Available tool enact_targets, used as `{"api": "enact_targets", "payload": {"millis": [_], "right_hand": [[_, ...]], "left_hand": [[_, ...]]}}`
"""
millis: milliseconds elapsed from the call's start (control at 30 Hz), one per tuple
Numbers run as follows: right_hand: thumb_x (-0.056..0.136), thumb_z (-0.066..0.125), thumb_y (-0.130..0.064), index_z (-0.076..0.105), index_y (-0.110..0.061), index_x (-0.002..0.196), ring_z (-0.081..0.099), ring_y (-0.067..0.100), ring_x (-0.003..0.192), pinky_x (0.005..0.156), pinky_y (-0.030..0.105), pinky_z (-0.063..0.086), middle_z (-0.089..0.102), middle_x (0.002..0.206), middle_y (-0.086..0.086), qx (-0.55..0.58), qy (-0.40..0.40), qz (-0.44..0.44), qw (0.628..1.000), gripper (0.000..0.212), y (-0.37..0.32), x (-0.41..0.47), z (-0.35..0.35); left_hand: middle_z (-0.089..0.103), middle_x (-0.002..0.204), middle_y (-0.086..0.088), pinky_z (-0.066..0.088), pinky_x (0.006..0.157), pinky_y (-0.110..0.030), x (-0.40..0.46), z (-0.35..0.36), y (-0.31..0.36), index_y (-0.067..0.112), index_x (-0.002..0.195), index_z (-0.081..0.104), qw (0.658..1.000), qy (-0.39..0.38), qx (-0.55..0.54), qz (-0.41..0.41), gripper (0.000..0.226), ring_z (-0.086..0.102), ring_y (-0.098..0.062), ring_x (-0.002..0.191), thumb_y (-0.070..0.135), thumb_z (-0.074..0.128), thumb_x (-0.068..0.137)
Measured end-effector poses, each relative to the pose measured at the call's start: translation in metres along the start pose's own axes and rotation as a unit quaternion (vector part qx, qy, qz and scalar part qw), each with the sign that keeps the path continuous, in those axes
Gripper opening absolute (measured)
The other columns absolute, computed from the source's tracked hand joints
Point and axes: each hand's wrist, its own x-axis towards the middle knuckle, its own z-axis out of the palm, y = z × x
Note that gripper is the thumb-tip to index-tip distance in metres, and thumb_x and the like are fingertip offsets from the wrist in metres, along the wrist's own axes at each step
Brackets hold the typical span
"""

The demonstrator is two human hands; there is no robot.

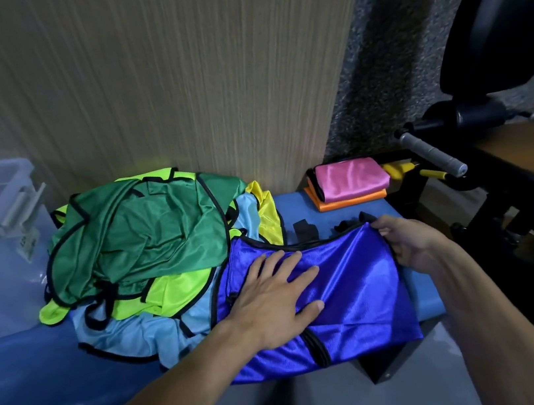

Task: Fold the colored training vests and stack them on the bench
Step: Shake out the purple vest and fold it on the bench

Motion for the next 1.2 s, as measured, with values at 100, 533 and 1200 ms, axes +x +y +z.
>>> {"api": "enact_targets", "payload": {"millis": [100, 533, 1200], "right_hand": [[0.097, 0.057, -0.014, 0.062, -0.011, 0.080, 0.061, 0.014, 0.054, 0.062, 0.030, 0.051, 0.063, 0.058, 0.001, 0.017, -0.001, -0.018, 1.000, 0.018, 0.000, 0.002, -0.004], [0.100, 0.053, -0.050, 0.068, -0.001, 0.085, 0.066, 0.035, 0.084, 0.082, 0.047, 0.056, 0.068, 0.084, 0.016, -0.300, 0.149, -0.139, 0.932, 0.053, 0.000, -0.001, -0.009], [0.086, 0.077, -0.047, 0.075, -0.007, 0.102, 0.076, 0.032, 0.091, 0.081, 0.048, 0.061, 0.078, 0.095, 0.013, -0.103, 0.032, -0.007, 0.994, 0.043, 0.018, -0.044, -0.030]], "left_hand": [[0.005, 0.170, 0.002, -0.008, 0.124, -0.049, 0.001, -0.003, -0.002, 0.039, 0.160, 0.017, 0.999, 0.021, 0.043, 0.004, 0.069, -0.003, -0.024, 0.155, 0.069, 0.027, 0.099], [0.023, 0.166, 0.000, 0.007, 0.125, -0.048, -0.002, -0.014, -0.002, 0.035, 0.155, 0.033, 0.995, 0.060, 0.062, -0.040, 0.056, 0.014, -0.028, 0.153, 0.056, 0.028, 0.103], [-0.023, 0.166, 0.001, -0.017, 0.119, -0.059, 0.025, 0.006, 0.032, 0.042, 0.159, -0.004, 0.998, -0.057, 0.028, -0.001, 0.091, -0.029, -0.033, 0.150, 0.087, 0.024, 0.086]]}}
